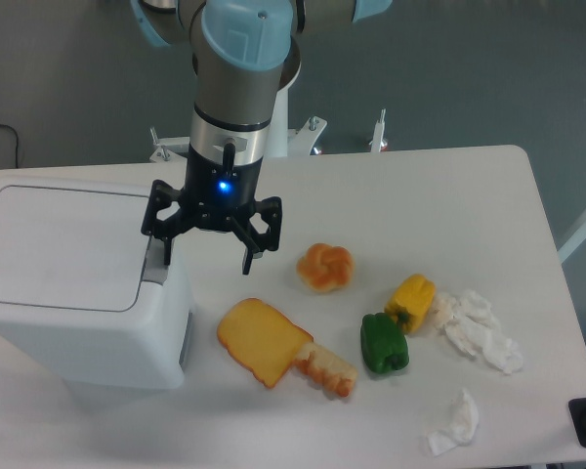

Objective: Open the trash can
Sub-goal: 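Press the grey panel with the gripper fingers to pop the lid, then raise the gripper away from the trash can toward the bread roll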

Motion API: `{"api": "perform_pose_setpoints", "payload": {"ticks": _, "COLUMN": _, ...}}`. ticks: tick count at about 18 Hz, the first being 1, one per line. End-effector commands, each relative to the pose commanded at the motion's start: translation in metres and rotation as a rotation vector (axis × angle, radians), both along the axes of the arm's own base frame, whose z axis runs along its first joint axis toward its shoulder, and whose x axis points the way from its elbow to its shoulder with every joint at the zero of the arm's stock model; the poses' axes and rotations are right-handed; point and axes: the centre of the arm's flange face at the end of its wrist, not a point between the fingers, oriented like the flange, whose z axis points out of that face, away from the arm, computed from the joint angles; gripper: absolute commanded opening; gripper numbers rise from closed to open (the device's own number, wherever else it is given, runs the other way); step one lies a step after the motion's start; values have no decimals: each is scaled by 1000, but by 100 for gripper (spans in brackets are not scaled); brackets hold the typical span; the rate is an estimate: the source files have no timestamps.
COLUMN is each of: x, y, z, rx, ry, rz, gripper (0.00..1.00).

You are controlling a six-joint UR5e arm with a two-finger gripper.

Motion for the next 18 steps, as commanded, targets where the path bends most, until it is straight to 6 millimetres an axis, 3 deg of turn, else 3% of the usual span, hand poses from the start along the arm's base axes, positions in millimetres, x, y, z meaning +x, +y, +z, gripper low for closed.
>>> {"api": "perform_pose_setpoints", "payload": {"ticks": 9, "x": 0, "y": 0, "z": 0, "rx": 0, "ry": 0, "rz": 0, "gripper": 100}}
{"api": "perform_pose_setpoints", "payload": {"ticks": 18, "x": -6, "y": -1, "z": 25, "rx": 37, "ry": 96, "rz": -100, "gripper": 100}}
